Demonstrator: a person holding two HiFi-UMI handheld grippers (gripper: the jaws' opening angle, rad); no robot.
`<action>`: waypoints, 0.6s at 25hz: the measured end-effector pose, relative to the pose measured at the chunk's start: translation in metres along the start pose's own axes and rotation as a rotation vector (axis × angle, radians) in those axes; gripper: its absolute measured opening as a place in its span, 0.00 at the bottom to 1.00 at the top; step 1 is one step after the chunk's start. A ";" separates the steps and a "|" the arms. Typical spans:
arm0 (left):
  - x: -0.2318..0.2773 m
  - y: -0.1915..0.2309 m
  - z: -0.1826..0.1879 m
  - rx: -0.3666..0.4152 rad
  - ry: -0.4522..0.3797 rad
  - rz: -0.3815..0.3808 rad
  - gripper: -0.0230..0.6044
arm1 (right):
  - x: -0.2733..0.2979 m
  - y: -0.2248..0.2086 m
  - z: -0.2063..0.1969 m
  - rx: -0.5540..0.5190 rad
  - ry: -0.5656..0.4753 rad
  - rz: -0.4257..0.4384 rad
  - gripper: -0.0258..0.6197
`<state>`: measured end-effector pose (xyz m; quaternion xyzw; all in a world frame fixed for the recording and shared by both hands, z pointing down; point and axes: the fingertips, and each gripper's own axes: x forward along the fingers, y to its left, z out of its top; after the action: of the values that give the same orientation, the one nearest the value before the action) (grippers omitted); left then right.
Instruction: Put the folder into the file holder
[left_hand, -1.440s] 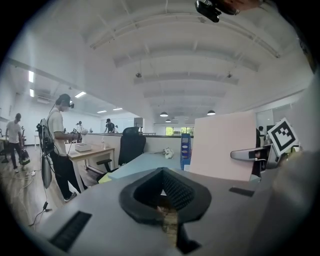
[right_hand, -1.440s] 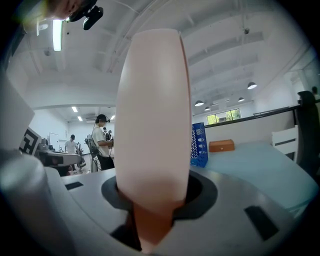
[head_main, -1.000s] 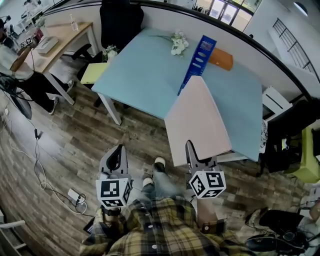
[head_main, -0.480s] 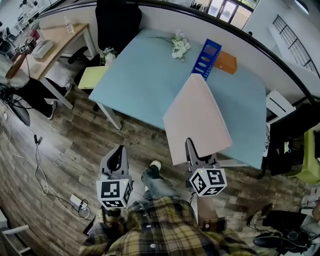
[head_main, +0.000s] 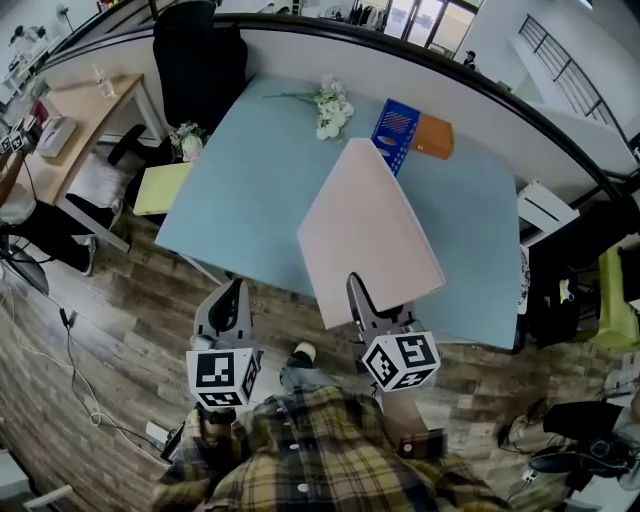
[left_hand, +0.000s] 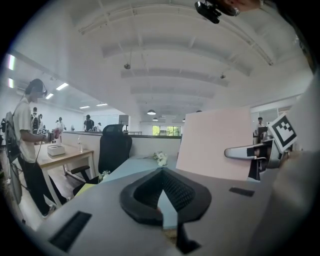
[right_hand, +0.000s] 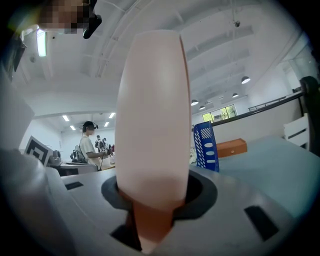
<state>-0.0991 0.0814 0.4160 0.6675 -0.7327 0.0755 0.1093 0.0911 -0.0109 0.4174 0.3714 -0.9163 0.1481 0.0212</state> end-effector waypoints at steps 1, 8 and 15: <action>0.007 -0.001 0.004 0.005 -0.002 -0.010 0.02 | 0.004 -0.003 0.002 0.006 -0.001 -0.003 0.30; 0.049 -0.009 0.019 0.024 0.000 -0.052 0.02 | 0.022 -0.027 0.017 0.026 -0.019 -0.022 0.30; 0.074 -0.014 0.022 0.047 -0.001 -0.091 0.02 | 0.032 -0.038 0.026 0.062 -0.044 -0.026 0.30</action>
<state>-0.0923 0.0029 0.4138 0.7026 -0.6996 0.0872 0.0967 0.0960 -0.0661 0.4068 0.3871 -0.9066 0.1678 -0.0083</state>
